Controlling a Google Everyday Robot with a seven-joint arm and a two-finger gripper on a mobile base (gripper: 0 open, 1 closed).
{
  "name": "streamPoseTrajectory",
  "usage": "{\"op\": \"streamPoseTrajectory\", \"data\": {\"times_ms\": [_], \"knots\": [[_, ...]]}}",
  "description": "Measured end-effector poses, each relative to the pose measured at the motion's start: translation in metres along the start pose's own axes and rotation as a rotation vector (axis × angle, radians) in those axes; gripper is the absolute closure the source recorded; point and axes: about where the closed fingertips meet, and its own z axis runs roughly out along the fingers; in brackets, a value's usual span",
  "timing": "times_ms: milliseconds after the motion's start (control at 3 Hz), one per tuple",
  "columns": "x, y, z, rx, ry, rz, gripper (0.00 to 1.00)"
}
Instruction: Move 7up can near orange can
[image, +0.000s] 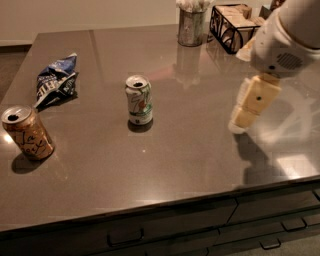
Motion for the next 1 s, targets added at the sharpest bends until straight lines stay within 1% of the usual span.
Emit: {"op": "streamPoseTrajectory", "data": {"times_ms": [333,667,1000], "knots": [[-0.053,-0.011,0.029,-0.005,-0.102,-0.002,0.00],[-0.102,-0.014,0.057,-0.019,-0.182,-0.016,0.00],[-0.143,-0.015,0.084,-0.052,-0.246,-0.033,0.00]]}}
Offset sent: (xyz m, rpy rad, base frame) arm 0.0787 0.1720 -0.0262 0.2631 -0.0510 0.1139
